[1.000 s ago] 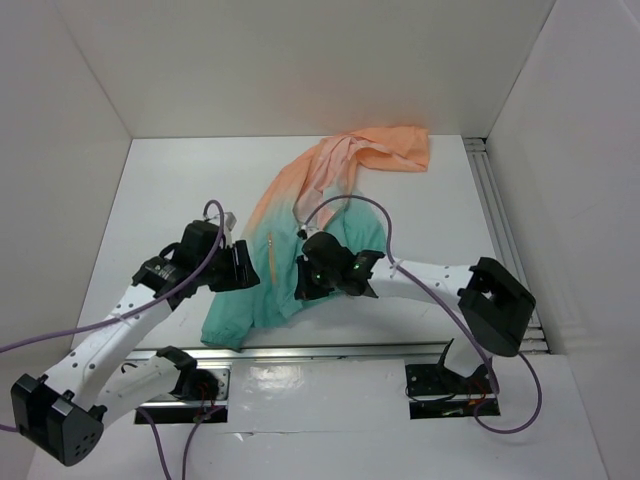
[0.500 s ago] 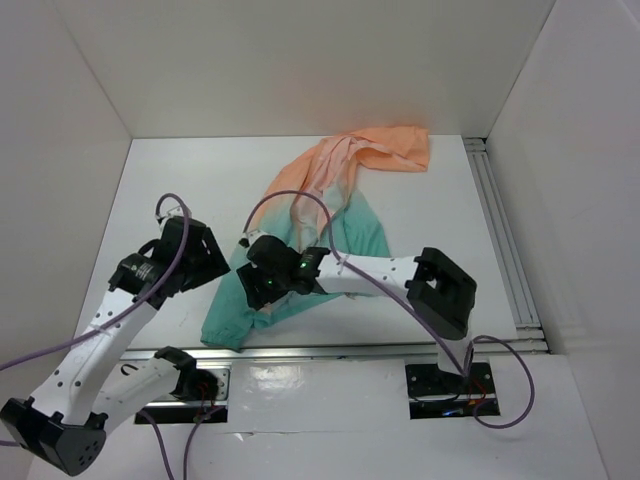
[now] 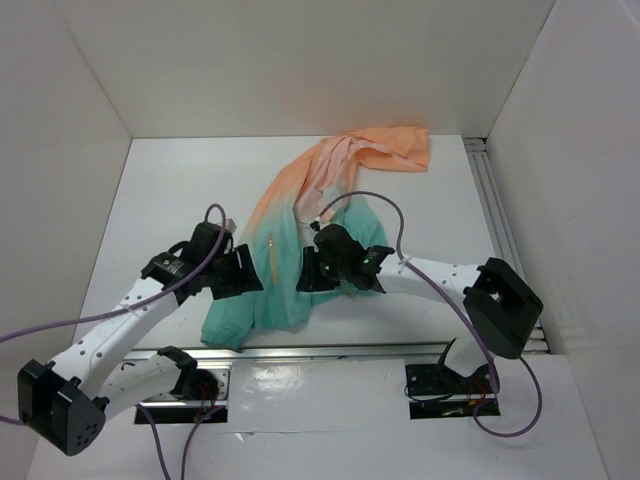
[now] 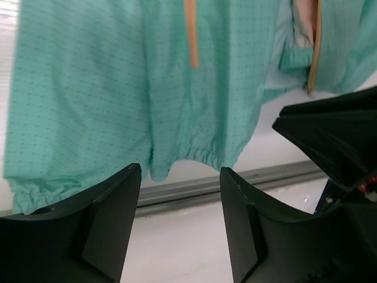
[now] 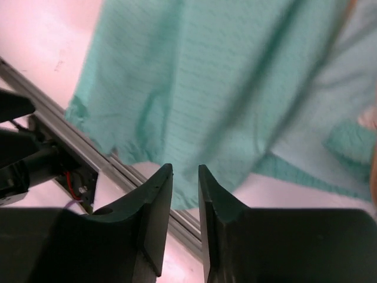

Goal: Zip up the jacket

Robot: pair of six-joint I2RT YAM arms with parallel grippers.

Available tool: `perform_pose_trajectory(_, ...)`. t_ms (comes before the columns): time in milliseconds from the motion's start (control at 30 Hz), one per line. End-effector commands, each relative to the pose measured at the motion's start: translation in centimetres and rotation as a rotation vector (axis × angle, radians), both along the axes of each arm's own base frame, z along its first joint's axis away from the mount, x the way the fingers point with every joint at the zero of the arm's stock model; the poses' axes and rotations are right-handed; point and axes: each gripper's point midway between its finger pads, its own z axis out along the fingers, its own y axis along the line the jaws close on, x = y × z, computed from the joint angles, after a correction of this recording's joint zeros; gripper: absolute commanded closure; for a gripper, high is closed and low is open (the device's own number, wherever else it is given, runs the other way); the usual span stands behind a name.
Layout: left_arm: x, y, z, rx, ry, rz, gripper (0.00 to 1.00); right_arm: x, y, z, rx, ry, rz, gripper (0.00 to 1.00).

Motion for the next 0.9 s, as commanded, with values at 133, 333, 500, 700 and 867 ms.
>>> perform_pose_trajectory(133,-1.3,-5.4,-0.3,0.055,0.032,-0.231,0.33,1.3,-6.4,2.2,-0.013,-0.021,-0.269,0.56)
perform_pose_trajectory(333,-2.5,-8.7,-3.2,0.103,0.110,-0.252,0.29,0.7,-12.7,2.4,-0.020,-0.023,-0.400,0.45)
perform_pose_trajectory(500,-0.3,-8.4,-4.6,0.191,0.098,-0.170,0.31,0.3,-13.7,1.7,-0.032,-0.003,-0.407,0.45)
perform_pose_trajectory(700,0.8,-9.7,-6.3,0.208,0.131,-0.202,0.51,0.2,-12.3,0.6,0.004,0.026,-0.359,0.45)
perform_pose_trajectory(867,1.9,-10.7,-4.4,0.112,0.104,-0.220,0.89,0.2,-10.8,0.4,0.048,0.040,-0.299,0.45)
